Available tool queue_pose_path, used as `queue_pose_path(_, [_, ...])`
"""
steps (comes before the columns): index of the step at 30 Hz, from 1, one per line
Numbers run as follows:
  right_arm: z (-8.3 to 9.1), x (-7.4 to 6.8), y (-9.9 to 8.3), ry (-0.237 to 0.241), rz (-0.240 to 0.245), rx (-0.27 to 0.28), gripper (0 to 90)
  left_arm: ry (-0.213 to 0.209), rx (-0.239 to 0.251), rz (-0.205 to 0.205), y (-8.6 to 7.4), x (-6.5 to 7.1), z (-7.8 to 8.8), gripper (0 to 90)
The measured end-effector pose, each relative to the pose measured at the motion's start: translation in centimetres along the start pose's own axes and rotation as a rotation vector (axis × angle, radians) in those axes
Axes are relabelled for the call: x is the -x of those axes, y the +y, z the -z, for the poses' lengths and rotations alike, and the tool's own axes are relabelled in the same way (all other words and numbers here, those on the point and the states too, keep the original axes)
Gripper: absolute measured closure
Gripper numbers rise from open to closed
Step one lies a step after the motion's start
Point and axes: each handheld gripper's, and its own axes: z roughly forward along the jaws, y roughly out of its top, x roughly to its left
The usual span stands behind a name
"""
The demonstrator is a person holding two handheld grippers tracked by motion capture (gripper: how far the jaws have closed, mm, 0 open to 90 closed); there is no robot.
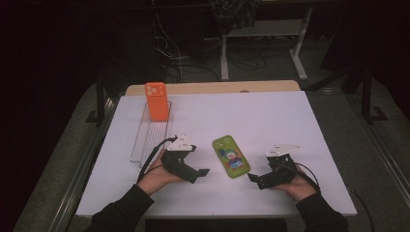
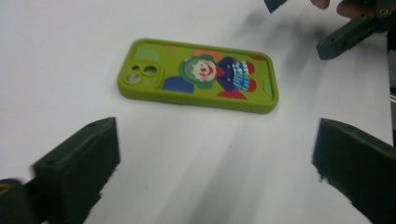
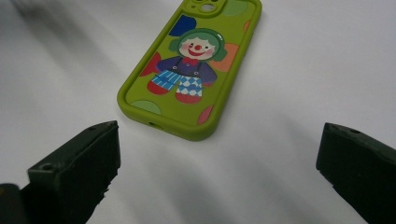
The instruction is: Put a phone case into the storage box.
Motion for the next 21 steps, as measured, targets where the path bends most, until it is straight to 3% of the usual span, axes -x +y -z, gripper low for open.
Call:
queue_pose_path(4, [0.3,0.0,0.1,-0.008,0.003,0.003,0.0,-0.008,-0.017,-0.024,-0.1,0.2,-0.3,0.0])
queue_pose_path(9, [0.7,-0.1,0.5,-0.049,-0.018,-0.028,0.0,-0.028,-0.010,0.007,-0.1,0.3,-0.5,0.0])
queue_pose_path(15, [0.6,0.0,1.1,-0.043,-0.051,-0.050,0.0,-0.029,-0.020,0.001,-0.1,0.0,-0.5,0.0])
queue_pose_path(21, [0.3,-0.4,2.7,-0.041,-0.044,-0.034,0.0,-0.012,-0.020,0.019,-0.2,-0.2,-0.4,0.0])
